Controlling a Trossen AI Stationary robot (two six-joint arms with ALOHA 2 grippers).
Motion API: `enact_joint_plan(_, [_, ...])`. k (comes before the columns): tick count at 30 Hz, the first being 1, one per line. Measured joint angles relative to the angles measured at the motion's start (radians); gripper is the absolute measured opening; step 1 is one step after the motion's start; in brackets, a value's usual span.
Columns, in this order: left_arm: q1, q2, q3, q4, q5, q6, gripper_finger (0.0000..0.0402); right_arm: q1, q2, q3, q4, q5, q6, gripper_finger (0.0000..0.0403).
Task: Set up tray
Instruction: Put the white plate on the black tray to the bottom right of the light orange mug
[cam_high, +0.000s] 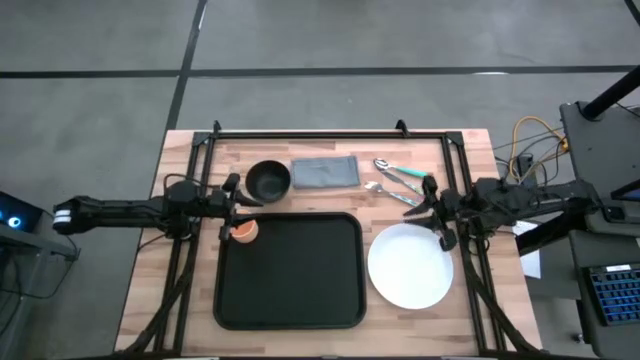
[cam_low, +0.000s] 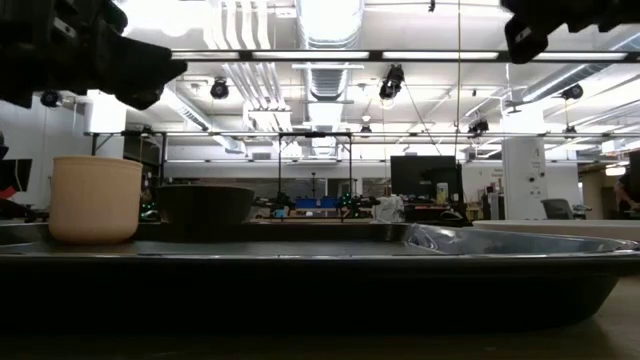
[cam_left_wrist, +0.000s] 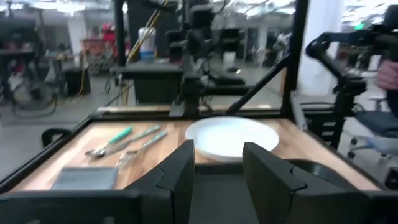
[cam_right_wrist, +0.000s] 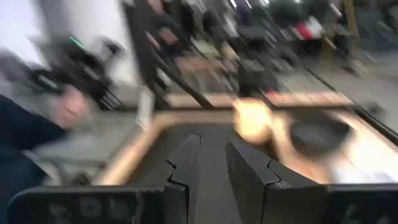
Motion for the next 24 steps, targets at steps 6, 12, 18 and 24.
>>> enact_joint_plan(6, [0.000,-0.055,-0.054,0.032,0.007,0.001,0.0119,0.000,0.031,0.168,-0.345,0.173,0.047,0.0068])
enact_joint_plan(12, [-0.002,-0.125,-0.092,0.021,0.009,-0.006,0.0118,0.000,0.048,0.270,-0.523,0.196,0.143,0.0068])
enact_joint_plan(18, [-0.002,-0.172,-0.089,0.003,0.039,-0.006,0.0118,0.000,0.076,0.311,-0.604,0.198,0.175,0.0068])
enact_joint_plan(24, [-0.002,-0.183,-0.093,-0.013,0.040,-0.006,0.0118,0.000,0.133,0.309,-0.625,0.224,0.108,0.0068])
